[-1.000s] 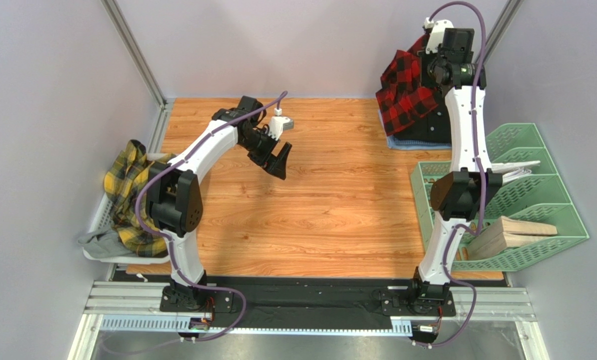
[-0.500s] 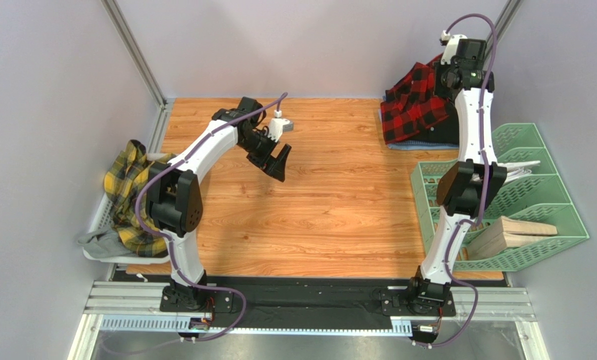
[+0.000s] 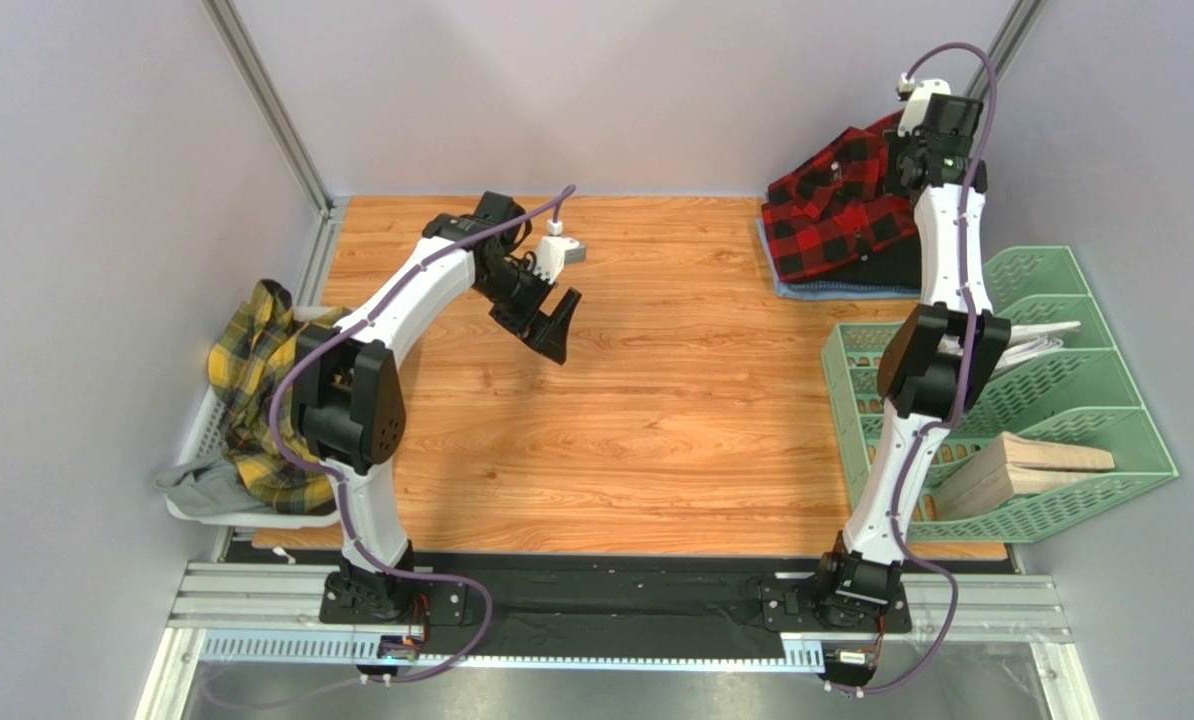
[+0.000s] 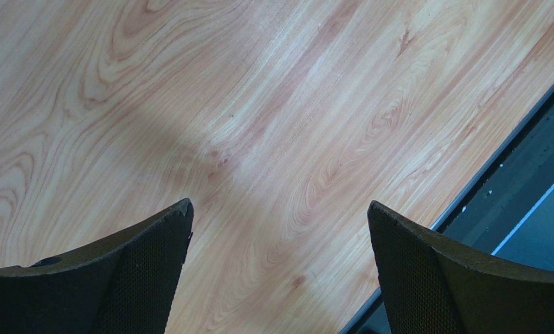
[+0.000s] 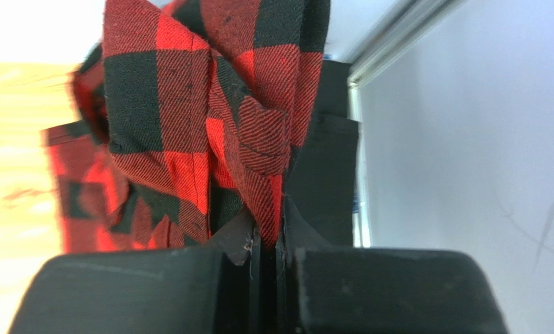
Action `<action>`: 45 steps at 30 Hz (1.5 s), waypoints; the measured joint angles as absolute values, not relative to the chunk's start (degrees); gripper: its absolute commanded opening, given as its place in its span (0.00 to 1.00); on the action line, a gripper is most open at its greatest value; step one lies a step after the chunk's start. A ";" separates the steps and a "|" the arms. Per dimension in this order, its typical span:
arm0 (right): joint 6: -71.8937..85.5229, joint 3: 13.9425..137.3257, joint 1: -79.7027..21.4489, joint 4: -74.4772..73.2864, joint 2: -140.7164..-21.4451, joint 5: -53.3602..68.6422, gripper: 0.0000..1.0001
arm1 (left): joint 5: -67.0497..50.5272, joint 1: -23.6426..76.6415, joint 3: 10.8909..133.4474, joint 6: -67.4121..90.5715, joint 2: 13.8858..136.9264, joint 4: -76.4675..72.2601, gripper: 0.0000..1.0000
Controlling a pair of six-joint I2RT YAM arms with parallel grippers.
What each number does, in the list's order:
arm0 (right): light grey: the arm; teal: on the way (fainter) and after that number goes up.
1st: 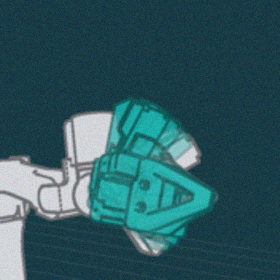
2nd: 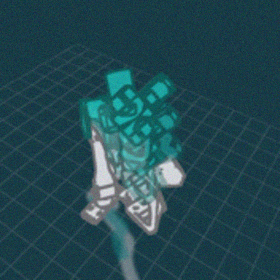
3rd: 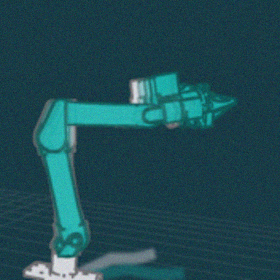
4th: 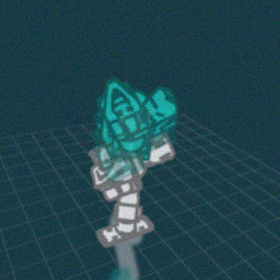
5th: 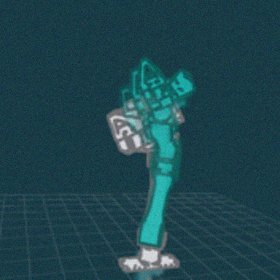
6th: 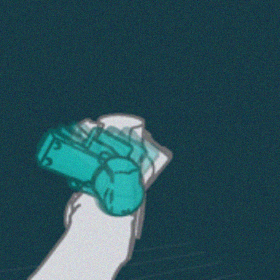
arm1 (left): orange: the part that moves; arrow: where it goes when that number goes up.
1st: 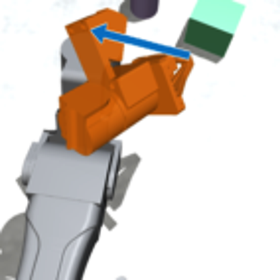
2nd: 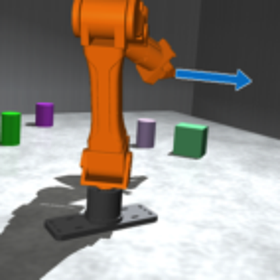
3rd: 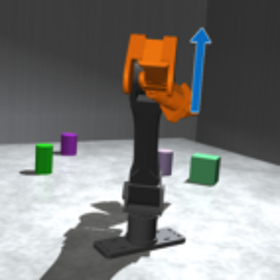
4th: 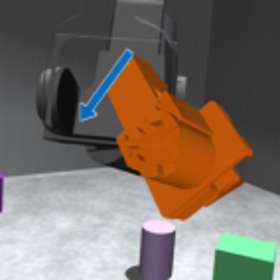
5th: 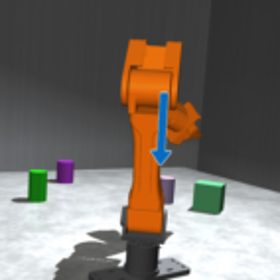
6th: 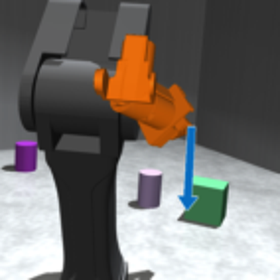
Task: Fold and stack the long sleeve shirts
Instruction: Neatly place the folded shirt to the corner
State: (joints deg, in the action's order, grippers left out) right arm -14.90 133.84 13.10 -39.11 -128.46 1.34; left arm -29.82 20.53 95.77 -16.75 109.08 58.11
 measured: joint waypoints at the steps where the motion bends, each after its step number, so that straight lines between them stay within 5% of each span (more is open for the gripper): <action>1: -15.11 133.75 13.43 -38.35 -129.12 0.69 0.18 | -29.63 20.53 95.79 -16.84 109.08 58.33 0.99; 2: -15.33 133.10 13.74 -37.26 -129.51 -0.05 0.26 | -29.41 20.53 95.92 -16.88 109.08 58.72 0.99; 3: -15.49 132.55 14.02 -36.56 -129.75 -0.69 0.51 | -29.28 20.53 96.05 -16.91 109.08 58.92 0.99; 6: -16.51 130.82 15.03 -34.28 -130.56 -3.88 0.80 | -28.69 20.53 96.53 -16.88 109.10 59.31 0.99; 9: -16.95 130.67 16.23 -32.86 -131.11 -6.09 0.89 | -28.16 20.51 97.58 -16.86 109.12 59.99 0.99; 15: -16.78 132.07 17.69 -32.05 -130.85 -5.41 1.00 | -29.43 19.73 100.42 -16.03 109.12 60.38 0.99; 27: -12.84 128.92 11.68 -41.45 -118.26 11.31 1.00 | -30.87 17.52 109.25 -13.13 108.14 58.65 0.99; 32: -11.16 111.68 1.02 -42.72 -105.97 17.80 1.00 | -28.18 17.54 107.07 -13.10 103.26 56.40 0.99; 38: -9.89 85.10 -12.78 -42.72 -94.85 22.00 1.00 | -24.36 17.52 90.39 -12.27 93.12 52.40 0.99; 45: -7.92 63.55 -15.22 -41.95 -81.76 21.32 1.00 | -21.47 17.52 73.32 -10.90 85.30 48.38 0.99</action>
State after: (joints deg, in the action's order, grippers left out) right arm -7.92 63.55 -15.22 -41.95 -81.76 21.32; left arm -21.47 17.52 73.32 -10.90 85.30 48.38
